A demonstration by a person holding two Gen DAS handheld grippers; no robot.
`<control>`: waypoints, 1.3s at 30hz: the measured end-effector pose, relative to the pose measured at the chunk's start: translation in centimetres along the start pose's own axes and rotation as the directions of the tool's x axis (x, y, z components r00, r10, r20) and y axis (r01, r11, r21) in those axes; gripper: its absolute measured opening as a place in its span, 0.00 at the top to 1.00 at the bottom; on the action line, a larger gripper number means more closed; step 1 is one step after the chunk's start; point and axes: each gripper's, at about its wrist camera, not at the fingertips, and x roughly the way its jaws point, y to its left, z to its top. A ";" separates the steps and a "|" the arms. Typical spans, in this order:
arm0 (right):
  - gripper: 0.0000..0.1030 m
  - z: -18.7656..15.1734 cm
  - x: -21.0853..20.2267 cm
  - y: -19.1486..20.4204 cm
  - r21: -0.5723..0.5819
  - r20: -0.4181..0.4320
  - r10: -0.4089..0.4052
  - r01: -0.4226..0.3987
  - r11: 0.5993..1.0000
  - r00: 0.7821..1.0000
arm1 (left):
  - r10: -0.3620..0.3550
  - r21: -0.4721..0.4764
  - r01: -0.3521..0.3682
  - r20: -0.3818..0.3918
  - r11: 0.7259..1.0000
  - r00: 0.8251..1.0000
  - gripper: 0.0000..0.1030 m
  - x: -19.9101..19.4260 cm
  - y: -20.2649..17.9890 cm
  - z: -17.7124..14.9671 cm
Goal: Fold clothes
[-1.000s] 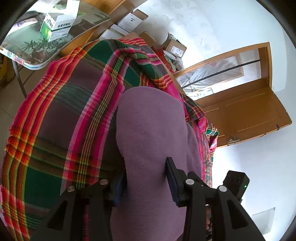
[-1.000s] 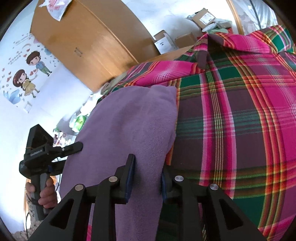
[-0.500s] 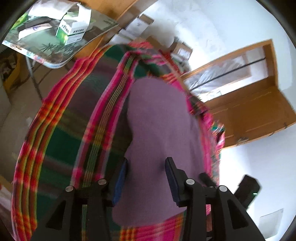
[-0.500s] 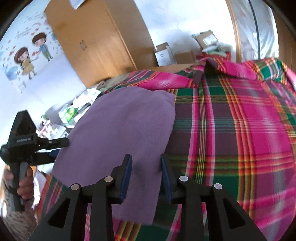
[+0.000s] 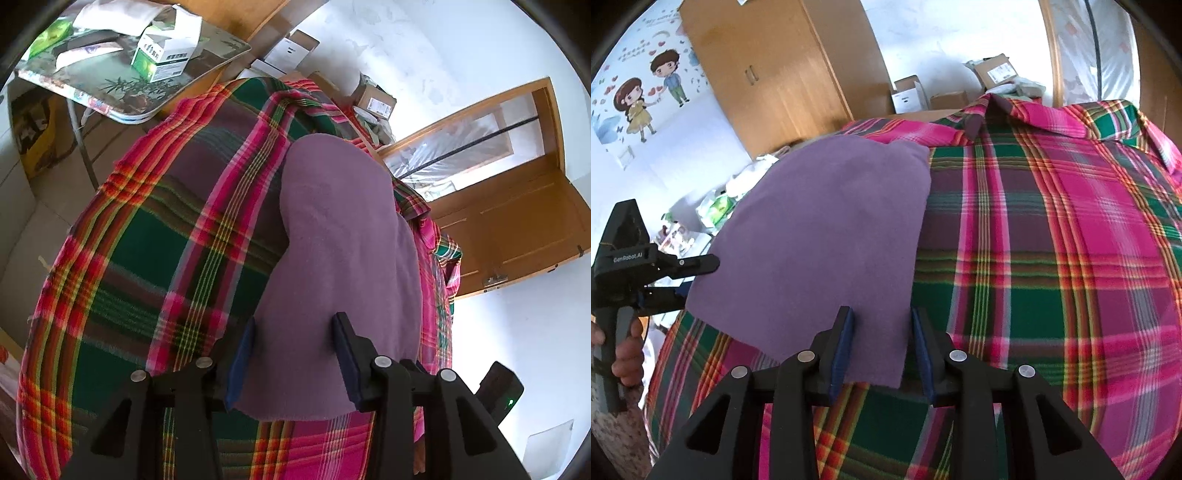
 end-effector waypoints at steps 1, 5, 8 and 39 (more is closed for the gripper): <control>0.68 -0.3 -0.2 0.1 -0.002 0.000 -0.005 0.005 1.000 1.000 | -0.001 -0.001 0.001 0.002 1.000 1.000 0.57 -0.1 0.1 -0.2; 0.68 -1.1 -0.9 0.3 0.003 -0.004 -0.016 0.016 1.000 1.000 | -0.011 -0.013 0.011 0.007 1.000 1.000 0.57 -0.7 0.4 -0.9; 0.68 -1.8 -1.4 0.3 0.016 -0.016 -0.015 0.016 1.000 1.000 | -0.024 -0.011 0.024 0.007 1.000 1.000 0.58 -1.2 0.6 -1.5; 0.63 -6.4 -2.3 6.2 -0.078 -0.014 -0.215 0.213 0.974 0.977 | 0.347 0.277 -0.403 0.232 0.872 0.909 0.59 0.9 -5.8 -10.9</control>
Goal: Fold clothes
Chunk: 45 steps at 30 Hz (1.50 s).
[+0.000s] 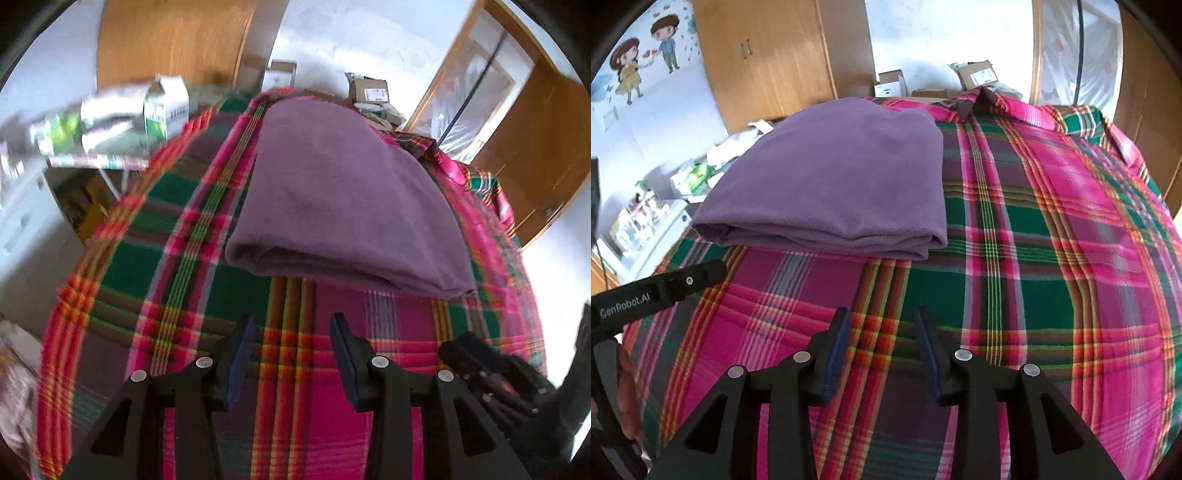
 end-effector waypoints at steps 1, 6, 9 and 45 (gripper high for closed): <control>0.63 0.0 0.1 0.3 -0.017 0.005 -0.021 0.022 1.000 1.000 | 0.012 0.018 -0.012 0.004 1.000 1.000 0.59 0.2 -0.3 -0.1; 0.62 0.1 0.3 0.3 -0.031 0.015 -0.043 0.044 0.999 0.999 | 0.037 0.051 -0.038 0.028 0.998 0.999 0.59 0.6 -0.8 0.0; 0.61 0.3 0.4 0.3 -0.029 0.016 -0.054 0.055 0.998 0.998 | 0.070 0.079 -0.073 0.051 0.994 0.996 0.58 0.8 -1.3 -0.1; 0.33 1.0 0.9 -0.3 0.022 0.000 -0.103 0.103 0.994 0.995 | 0.144 0.145 -0.156 0.091 0.977 0.985 0.46 1.5 -2.9 -0.4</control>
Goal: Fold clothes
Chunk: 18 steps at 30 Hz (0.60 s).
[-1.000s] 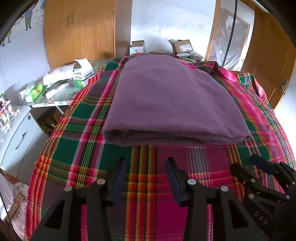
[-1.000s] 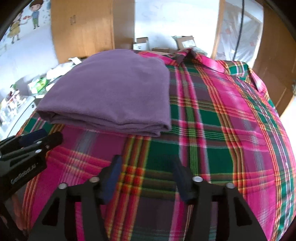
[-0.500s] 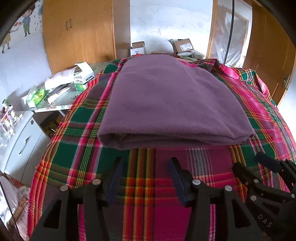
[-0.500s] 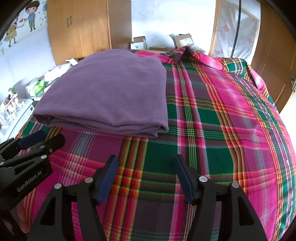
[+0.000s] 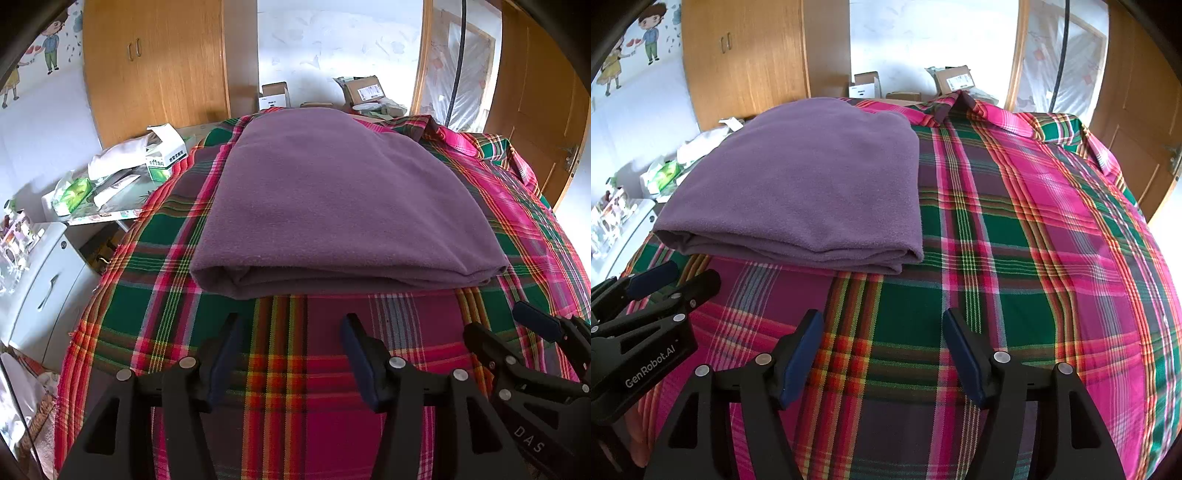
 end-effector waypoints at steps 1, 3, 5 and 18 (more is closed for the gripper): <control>0.33 0.0 0.0 0.0 0.000 0.000 0.000 0.000 1.000 1.000 | 0.001 0.000 -0.001 0.000 1.000 1.000 0.45 0.0 0.0 0.0; 0.33 0.0 0.0 0.0 0.001 0.000 0.000 0.000 1.000 1.000 | 0.001 -0.001 -0.001 0.000 1.000 1.000 0.45 0.0 -0.1 0.0; 0.33 0.0 0.0 0.0 0.001 0.000 0.000 0.000 1.000 1.000 | 0.001 0.000 -0.001 -0.001 1.000 1.000 0.44 0.0 -0.2 0.0; 0.32 0.1 0.1 0.0 0.003 0.000 0.000 0.000 1.000 1.000 | 0.005 -0.007 -0.005 -0.003 1.000 1.000 0.42 0.2 -0.2 0.3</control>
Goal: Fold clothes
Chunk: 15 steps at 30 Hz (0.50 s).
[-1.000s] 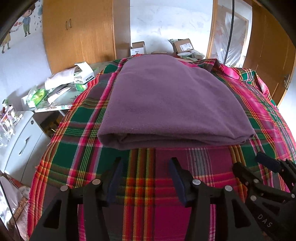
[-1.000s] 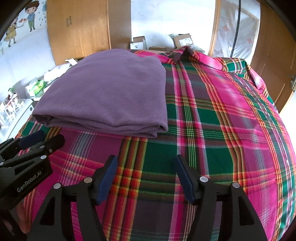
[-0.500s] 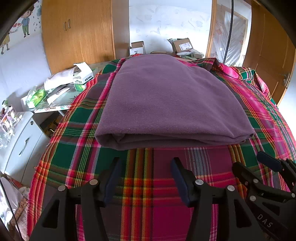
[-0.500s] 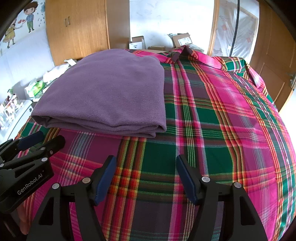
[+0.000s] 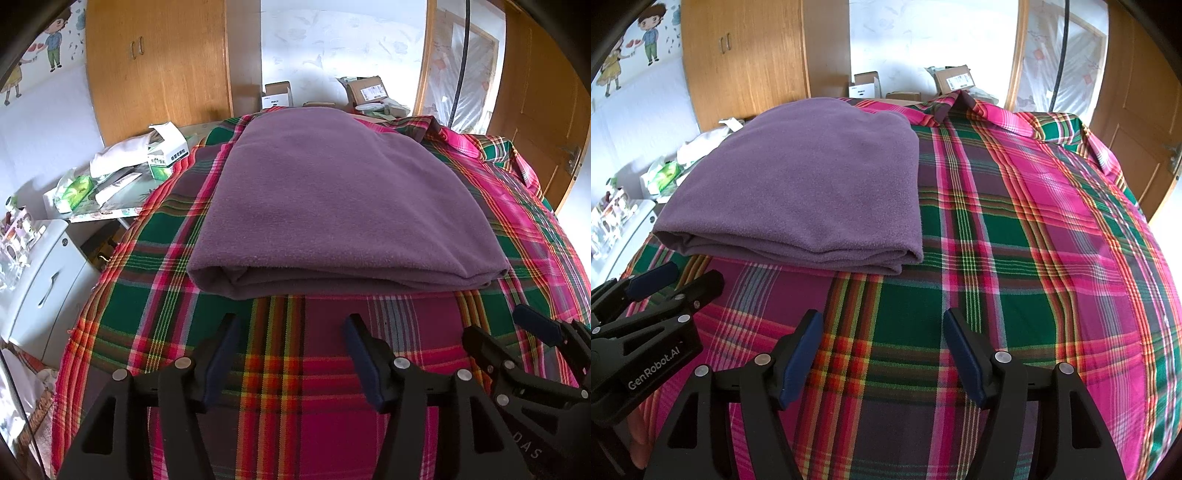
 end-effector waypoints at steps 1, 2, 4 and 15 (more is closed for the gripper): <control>0.32 0.0 0.0 0.0 0.000 0.000 0.000 0.000 1.000 1.000 | 0.000 0.000 0.000 0.000 1.000 1.000 0.42 0.0 0.0 0.0; 0.32 0.0 0.0 0.0 -0.001 0.000 0.000 0.000 1.000 1.000 | -0.001 0.000 0.001 0.000 1.000 1.000 0.42 0.0 0.0 0.0; 0.32 0.0 0.0 0.0 -0.001 0.000 0.000 0.000 1.000 1.000 | -0.001 0.000 0.001 0.000 1.000 1.000 0.42 0.0 0.1 0.0; 0.32 0.0 -0.1 0.0 -0.001 0.001 0.000 0.000 1.000 1.000 | -0.001 0.003 0.001 0.000 1.000 1.000 0.42 0.1 0.1 0.1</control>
